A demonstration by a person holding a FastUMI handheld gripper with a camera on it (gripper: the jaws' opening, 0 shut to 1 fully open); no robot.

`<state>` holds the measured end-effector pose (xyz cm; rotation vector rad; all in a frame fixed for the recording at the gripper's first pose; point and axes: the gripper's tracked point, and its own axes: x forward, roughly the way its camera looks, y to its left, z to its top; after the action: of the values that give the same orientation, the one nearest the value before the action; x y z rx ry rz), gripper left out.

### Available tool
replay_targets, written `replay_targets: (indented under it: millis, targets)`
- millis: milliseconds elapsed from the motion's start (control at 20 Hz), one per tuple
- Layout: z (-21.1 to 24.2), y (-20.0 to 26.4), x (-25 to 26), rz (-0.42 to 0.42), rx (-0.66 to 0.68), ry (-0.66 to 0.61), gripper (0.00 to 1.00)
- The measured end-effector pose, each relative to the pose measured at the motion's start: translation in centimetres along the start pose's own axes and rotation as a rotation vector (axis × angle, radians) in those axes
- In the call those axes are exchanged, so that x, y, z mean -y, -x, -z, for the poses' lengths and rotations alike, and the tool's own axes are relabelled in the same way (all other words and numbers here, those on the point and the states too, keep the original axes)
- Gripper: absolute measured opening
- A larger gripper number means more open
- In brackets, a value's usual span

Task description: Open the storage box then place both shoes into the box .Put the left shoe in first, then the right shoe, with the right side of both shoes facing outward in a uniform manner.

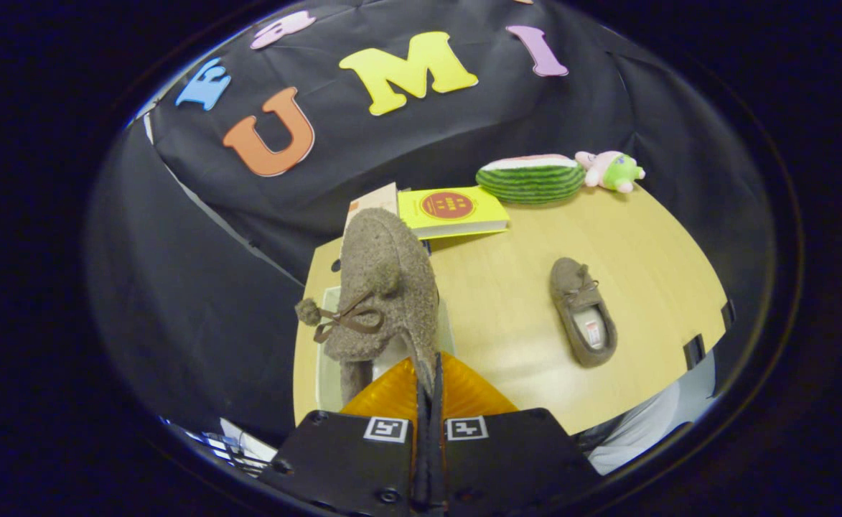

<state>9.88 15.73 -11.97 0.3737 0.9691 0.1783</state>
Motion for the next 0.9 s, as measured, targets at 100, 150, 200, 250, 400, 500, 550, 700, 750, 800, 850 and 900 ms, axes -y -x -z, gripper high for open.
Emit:
replay_targets:
  millis: [100,150,200,250,400,500,550,700,750,800,850,900]
  targets:
    - [0.7,-0.9,-1.9,-0.015,-0.009,-0.014,0.06]
    - [1.1,-1.6,-2.8,-0.023,-0.021,-0.017,0.06]
    - [1.4,-2.3,-3.7,-0.030,-0.031,-0.018,0.06]
    - [1.6,-3.1,-4.6,-0.035,-0.036,-0.023,0.06]
    - [2.1,-5.7,-6.3,-0.030,-0.027,-0.023,0.06]
    - [2.6,-7.7,-7.0,-0.015,-0.019,-0.016,0.06]
    - [3.0,-8.8,-7.2,-0.010,-0.018,-0.008,0.06]
    - [5.4,-12.0,-7.6,-0.005,-0.052,-0.007,0.06]
    - [6.4,-13.0,-7.8,-0.009,-0.078,-0.004,0.06]
    - [7.5,-13.9,-8.1,-0.016,-0.100,-0.002,0.06]
    - [8.2,-14.7,-8.2,-0.017,-0.113,0.002,0.06]
    - [8.9,-15.3,-8.2,-0.017,-0.126,-0.001,0.06]
